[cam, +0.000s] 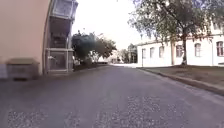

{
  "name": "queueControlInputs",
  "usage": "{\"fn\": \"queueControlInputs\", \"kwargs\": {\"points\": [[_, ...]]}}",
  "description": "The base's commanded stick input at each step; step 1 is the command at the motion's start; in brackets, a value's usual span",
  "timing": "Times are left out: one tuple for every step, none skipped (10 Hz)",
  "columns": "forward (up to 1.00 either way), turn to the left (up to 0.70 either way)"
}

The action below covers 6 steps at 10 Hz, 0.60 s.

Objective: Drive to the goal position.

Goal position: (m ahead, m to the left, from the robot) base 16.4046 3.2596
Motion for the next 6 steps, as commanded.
{"fn": "queueControlInputs", "kwargs": {"points": [[0.85, 0.0], [0.85, 0.0], [0.85, 0.0], [0.85, 0.0], [0.85, 0.0], [0.85, -0.21]]}}
